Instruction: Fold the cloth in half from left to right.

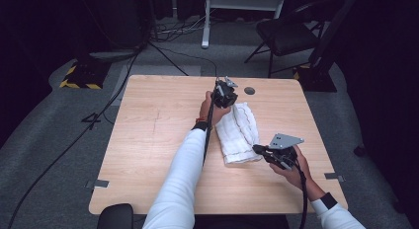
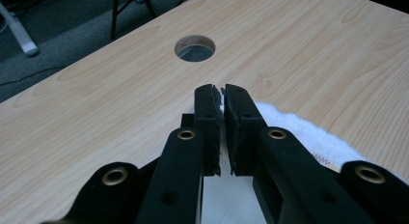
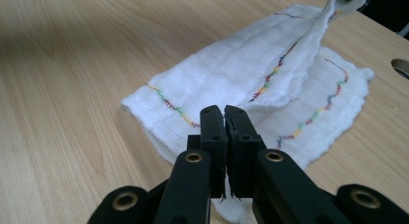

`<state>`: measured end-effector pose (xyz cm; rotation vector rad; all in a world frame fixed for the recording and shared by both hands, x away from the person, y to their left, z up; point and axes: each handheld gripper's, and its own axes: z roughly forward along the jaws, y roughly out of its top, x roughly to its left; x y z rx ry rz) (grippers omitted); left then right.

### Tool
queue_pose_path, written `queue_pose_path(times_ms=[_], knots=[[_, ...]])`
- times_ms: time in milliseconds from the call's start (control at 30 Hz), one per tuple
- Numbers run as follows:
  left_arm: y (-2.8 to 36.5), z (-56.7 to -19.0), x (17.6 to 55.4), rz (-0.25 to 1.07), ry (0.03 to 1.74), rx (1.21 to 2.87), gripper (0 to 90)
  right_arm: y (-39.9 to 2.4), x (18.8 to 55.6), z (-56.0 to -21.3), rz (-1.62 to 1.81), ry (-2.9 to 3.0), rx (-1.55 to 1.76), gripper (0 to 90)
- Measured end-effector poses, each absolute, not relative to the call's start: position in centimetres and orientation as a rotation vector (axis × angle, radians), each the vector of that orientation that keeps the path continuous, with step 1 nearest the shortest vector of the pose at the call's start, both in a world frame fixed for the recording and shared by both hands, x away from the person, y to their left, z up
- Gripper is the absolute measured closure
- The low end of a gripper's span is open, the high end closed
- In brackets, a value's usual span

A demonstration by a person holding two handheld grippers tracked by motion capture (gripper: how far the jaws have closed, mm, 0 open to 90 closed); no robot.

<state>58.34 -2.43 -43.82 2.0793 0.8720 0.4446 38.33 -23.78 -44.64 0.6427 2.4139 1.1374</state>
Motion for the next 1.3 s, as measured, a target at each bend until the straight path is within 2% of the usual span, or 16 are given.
queue_pose_path(times_ms=[533,567,667,767,933,1067,1233,1300], knots=[[-6.3,-44.6,59.6,0.467,0.875,2.089,83.1,-24.8,38.3,-46.2,1.082,2.438,0.707,87.5],[-6.5,-44.7,59.7,0.487,0.901,2.088,80.0,-24.8,38.5,-46.3,1.079,2.438,0.719,87.4],[-6.5,-44.8,59.8,0.511,0.965,2.095,55.5,-24.8,38.7,-46.8,1.057,2.442,0.744,86.2],[-5.6,-44.4,59.2,0.511,0.954,2.072,43.4,-24.8,38.8,-47.1,1.037,2.450,0.746,86.2],[-3.7,-43.6,57.5,0.467,0.904,2.106,33.7,-25.1,38.9,-47.0,1.017,2.453,0.760,86.3],[-1.8,-43.7,54.5,0.429,0.803,2.168,28.5,-25.6,38.9,-47.2,0.985,2.463,0.776,85.5],[0.3,-44.4,50.5,0.400,0.720,2.241,25.8,-26.4,38.7,-47.2,0.980,2.475,0.818,71.2],[1.1,-44.8,49.1,0.378,0.711,2.244,25.6,-26.6,38.6,-47.1,0.980,2.475,0.823,62.5]])
